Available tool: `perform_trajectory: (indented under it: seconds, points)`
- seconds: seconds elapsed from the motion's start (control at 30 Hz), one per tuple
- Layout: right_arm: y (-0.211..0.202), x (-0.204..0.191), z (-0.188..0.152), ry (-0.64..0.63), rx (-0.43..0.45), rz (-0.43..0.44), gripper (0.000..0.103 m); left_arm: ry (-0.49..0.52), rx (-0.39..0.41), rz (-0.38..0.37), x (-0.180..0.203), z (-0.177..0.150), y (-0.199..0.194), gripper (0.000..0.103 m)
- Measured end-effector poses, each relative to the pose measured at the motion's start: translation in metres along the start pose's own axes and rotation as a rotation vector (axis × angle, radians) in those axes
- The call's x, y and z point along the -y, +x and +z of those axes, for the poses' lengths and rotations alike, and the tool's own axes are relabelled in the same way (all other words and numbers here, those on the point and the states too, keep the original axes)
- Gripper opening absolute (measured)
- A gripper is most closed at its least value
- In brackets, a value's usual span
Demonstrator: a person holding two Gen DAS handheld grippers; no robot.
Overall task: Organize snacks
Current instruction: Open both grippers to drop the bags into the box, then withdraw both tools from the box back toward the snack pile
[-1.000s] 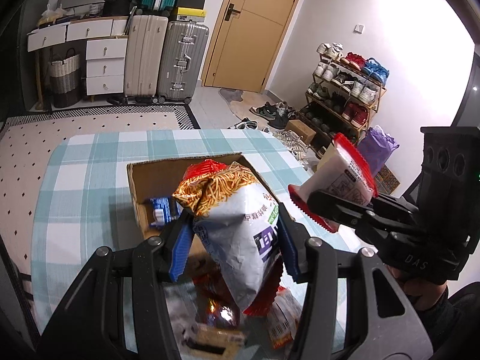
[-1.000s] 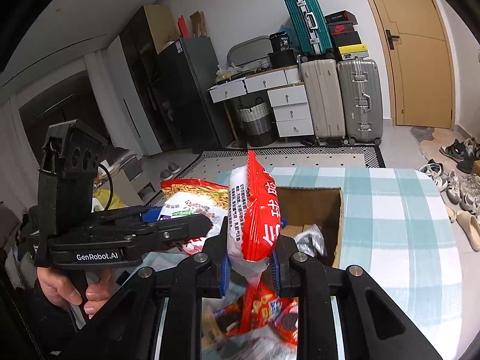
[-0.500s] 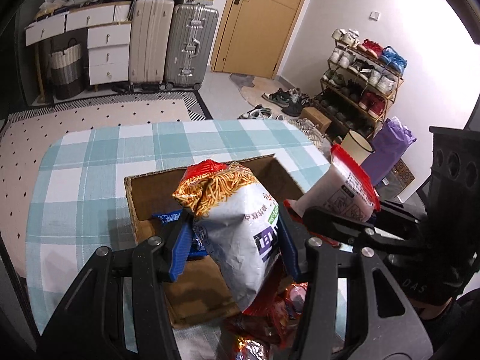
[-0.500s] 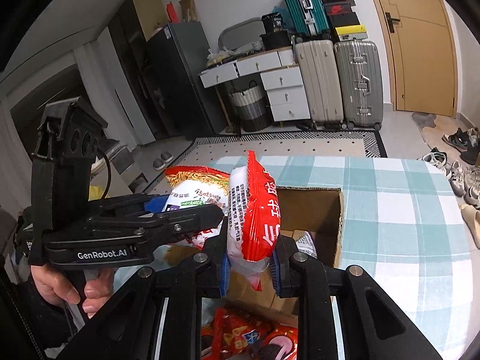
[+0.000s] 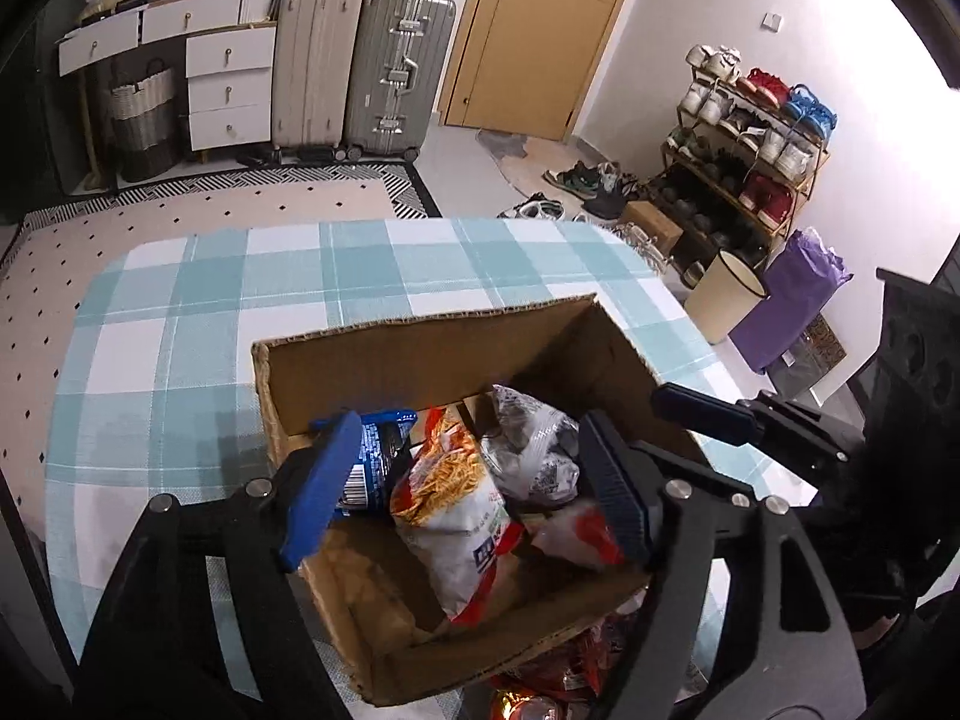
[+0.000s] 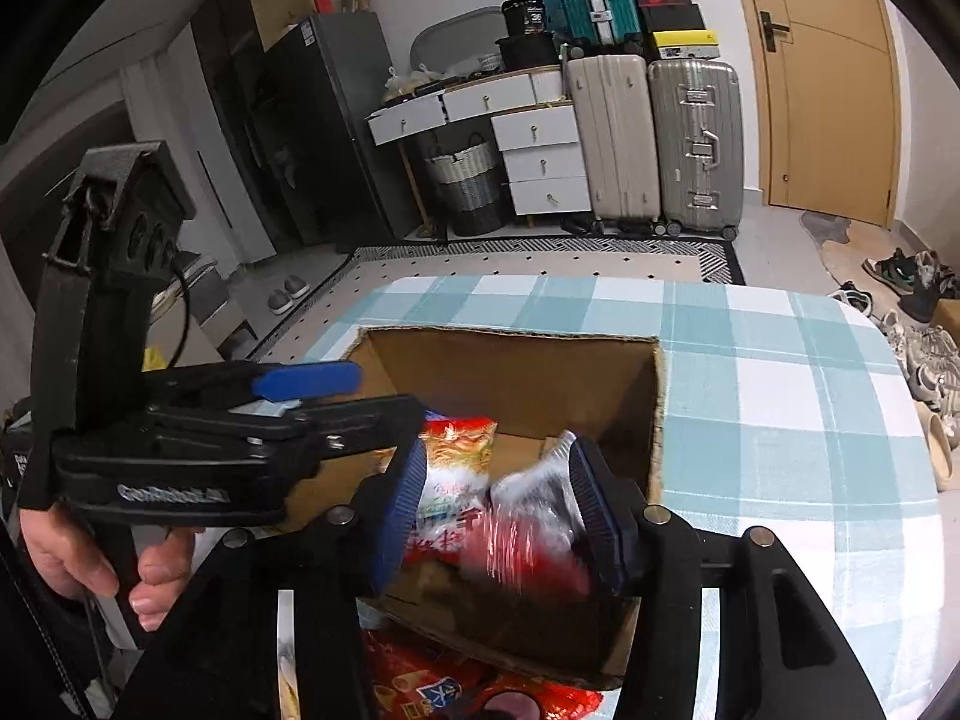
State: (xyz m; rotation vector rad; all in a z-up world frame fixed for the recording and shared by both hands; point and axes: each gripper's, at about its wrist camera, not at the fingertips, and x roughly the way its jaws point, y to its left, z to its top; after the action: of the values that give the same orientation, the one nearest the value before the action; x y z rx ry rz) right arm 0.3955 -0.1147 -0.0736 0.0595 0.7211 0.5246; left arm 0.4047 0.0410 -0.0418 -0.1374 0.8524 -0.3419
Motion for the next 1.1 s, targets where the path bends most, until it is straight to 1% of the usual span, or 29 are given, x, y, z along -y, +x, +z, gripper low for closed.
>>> perform_trajectory:
  seconds: [0.17,0.4,0.47,0.53,0.63,0.87,1.03,1.1]
  points:
    - [-0.015,-0.001,-0.001,-0.005,0.026,-0.002,0.051,0.003,0.014,0.007,0.005,-0.006,-0.019,0.073]
    - [-0.048,-0.015,0.001,-0.025,0.067,-0.006,0.052,0.000,0.047,0.027,0.017,-0.016,-0.054,0.074]
    - [-0.059,-0.020,0.001,-0.031,0.083,-0.006,0.052,0.005,0.056,0.033,0.022,-0.019,-0.064,0.076]
    - [-0.068,-0.024,0.002,-0.036,0.094,-0.007,0.055,0.007,0.065,0.040,0.026,-0.023,-0.076,0.080]
    - [-0.084,-0.031,0.001,-0.043,0.115,-0.007,0.060,0.005,0.078,0.041,0.032,-0.027,-0.091,0.081]
    - [-0.122,-0.046,-0.008,-0.059,0.157,-0.011,0.065,0.016,0.105,0.069,0.046,-0.041,-0.124,0.086]
    - [-0.147,-0.060,-0.017,-0.069,0.171,-0.011,0.065,0.020,0.131,0.067,0.057,-0.055,-0.149,0.097]
    - [-0.158,-0.065,-0.023,-0.072,0.180,-0.012,0.066,0.017,0.149,0.068,0.062,-0.062,-0.161,0.099]
